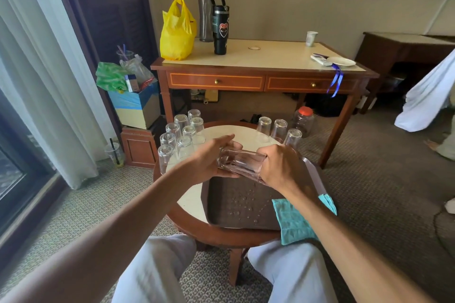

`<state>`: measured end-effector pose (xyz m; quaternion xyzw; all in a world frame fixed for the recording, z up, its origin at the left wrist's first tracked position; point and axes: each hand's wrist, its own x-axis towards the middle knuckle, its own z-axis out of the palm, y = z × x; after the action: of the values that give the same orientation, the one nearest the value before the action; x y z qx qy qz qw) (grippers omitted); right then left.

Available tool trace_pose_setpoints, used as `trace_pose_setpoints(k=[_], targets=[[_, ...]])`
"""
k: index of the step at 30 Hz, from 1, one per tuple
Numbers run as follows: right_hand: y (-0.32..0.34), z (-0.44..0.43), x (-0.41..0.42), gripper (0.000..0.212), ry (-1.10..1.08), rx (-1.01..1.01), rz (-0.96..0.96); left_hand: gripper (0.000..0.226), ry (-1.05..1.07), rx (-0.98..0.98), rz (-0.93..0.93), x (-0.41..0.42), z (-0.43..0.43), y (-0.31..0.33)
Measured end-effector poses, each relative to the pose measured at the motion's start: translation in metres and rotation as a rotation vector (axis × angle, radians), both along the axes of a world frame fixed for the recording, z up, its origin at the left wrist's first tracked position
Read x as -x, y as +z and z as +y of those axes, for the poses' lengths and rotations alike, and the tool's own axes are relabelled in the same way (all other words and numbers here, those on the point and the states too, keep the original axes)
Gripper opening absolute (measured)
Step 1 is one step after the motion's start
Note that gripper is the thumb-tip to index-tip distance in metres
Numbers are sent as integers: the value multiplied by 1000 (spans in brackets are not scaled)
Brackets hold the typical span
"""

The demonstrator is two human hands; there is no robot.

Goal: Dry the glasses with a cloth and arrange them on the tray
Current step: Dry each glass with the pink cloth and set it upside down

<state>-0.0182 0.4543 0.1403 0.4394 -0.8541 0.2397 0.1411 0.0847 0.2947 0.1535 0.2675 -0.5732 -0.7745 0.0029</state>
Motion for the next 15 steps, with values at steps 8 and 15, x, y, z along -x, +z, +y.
trace_pose_setpoints(k=[8, 15], targets=[[5, -16, 11, 18, 127, 136, 213, 26, 7, -136, -142, -8, 6, 17], [-17, -42, 9, 55, 133, 215, -859, 25, 173, 441, 127, -8, 13, 26]])
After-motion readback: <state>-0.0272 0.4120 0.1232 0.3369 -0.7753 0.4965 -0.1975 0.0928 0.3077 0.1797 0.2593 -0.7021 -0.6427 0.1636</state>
